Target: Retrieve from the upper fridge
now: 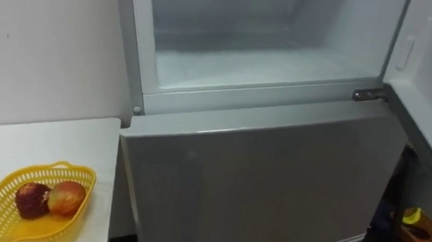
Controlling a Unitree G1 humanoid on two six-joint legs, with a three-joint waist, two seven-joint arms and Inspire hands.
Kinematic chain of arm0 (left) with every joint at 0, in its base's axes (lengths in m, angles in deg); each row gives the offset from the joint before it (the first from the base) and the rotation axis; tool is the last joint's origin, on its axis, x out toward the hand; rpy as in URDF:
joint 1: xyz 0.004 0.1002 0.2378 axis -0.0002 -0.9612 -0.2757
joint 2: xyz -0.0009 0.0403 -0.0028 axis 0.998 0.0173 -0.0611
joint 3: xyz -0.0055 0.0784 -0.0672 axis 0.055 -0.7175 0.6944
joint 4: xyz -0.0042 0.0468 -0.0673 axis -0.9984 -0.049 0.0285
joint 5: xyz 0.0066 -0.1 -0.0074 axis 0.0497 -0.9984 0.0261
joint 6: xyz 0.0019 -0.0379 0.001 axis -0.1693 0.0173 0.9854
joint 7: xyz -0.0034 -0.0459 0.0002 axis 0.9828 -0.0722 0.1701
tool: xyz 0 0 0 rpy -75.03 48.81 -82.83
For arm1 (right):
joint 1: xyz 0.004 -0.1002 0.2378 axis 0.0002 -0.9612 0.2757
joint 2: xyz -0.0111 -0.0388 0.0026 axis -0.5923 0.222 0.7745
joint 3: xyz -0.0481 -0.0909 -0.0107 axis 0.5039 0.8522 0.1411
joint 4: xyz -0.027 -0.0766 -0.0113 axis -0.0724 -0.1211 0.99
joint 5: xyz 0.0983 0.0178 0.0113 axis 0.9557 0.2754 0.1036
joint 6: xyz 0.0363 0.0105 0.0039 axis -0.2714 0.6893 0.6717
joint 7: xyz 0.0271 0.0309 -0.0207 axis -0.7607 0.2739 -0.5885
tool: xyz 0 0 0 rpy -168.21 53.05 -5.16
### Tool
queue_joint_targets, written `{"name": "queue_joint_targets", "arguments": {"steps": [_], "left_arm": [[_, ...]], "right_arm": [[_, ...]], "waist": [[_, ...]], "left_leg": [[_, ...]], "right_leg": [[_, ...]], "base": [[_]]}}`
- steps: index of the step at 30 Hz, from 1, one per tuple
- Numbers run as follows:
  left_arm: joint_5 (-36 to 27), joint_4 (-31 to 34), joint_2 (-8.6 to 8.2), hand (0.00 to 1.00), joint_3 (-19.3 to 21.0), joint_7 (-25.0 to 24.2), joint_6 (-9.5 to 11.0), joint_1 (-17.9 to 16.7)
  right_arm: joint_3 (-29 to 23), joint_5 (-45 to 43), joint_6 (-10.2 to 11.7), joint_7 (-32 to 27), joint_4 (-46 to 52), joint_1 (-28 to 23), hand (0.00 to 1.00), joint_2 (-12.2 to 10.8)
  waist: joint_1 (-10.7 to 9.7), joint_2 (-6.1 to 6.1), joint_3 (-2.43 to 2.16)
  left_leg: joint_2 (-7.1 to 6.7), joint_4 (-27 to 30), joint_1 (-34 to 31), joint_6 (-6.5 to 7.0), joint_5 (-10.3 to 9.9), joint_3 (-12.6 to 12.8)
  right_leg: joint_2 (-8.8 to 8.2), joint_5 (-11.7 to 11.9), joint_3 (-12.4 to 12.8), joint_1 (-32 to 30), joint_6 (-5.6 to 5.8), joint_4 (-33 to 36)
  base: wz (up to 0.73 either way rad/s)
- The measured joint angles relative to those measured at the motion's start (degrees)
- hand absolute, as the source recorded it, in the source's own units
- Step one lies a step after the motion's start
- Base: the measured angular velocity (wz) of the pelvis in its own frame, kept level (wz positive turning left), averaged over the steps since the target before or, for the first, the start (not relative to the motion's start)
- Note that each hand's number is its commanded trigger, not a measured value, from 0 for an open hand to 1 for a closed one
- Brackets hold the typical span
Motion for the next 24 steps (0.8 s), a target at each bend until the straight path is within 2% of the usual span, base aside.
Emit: {"name": "queue_joint_targets", "arguments": {"steps": [6,8,11,13,18,22,24], "left_arm": [[0.1,-0.5,0.04,0.0,-0.2,0.0,1.1,-0.9],[0.1,-0.6,0.02,0.0,-0.2,0.0,1.2,-0.9],[0.1,-0.6,0.01,0.0,-0.3,0.0,2.8,-0.9],[0.1,-0.6,-0.05,0.0,-0.6,0.0,3.8,-1.3],[0.1,-0.7,-0.09,0.0,-1.2,0.0,5.4,-2.0],[0.1,-4.6,-0.03,0.0,-1.3,0.2,7.5,-1.8],[0.2,-6.3,-0.03,0.0,-1.7,0.2,7.6,-1.8]], "right_arm": [[1.4,-3.0,3.5,-1.8,14.5,-0.1,0.0,0.8],[2.0,-3.0,3.7,-1.6,17.1,-0.1,0.0,0.8],[2.6,-2.9,4.6,-0.3,20.3,0.0,0.0,0.9],[3.8,-3.0,5.4,1.4,22.6,0.2,0.0,0.9],[6.7,-3.1,5.9,6.2,27.3,0.7,0.0,1.3],[8.8,-2.9,6.5,10.2,32.9,0.7,0.0,2.2],[9.0,-2.9,7.5,11.5,35.0,0.7,0.0,2.7]], "waist": [[0.2,-0.22,0.02],[0.4,-0.17,0.01],[1.3,0.15,-0.02],[1.6,0.68,-0.18],[1.6,1.82,-0.05],[1.5,2.1,0.02],[1.7,2.06,0.05]], "left_leg": [[0.03,0.0,-0.5,0.01,0.0,0.0],[0.05,0.0,-0.5,0.0,0.0,0.1],[0.08,0.0,-0.5,0.01,0.0,0.0],[0.11,0.0,-0.2,0.01,0.0,0.2],[0.26,0.0,-0.2,0.0,0.0,0.0],[0.26,0.2,-0.2,0.0,0.0,0.0],[0.25,0.2,-0.3,0.01,0.0,0.0]], "right_leg": [[0.03,0.0,0.1,-0.5,0.0,0.0],[0.03,0.0,0.2,-0.5,-0.01,0.1],[0.04,0.0,0.2,-0.6,-0.01,0.3],[0.04,0.0,0.3,-0.4,-0.02,0.3],[0.1,0.0,0.3,-0.8,-0.04,1.2],[0.1,0.0,0.3,-0.7,-0.04,1.2],[0.08,0.0,0.2,-0.7,-0.04,1.2]], "base": [[0.0],[0.0],[0.0],[0.0],[0.0],[0.0],[0.0]]}}
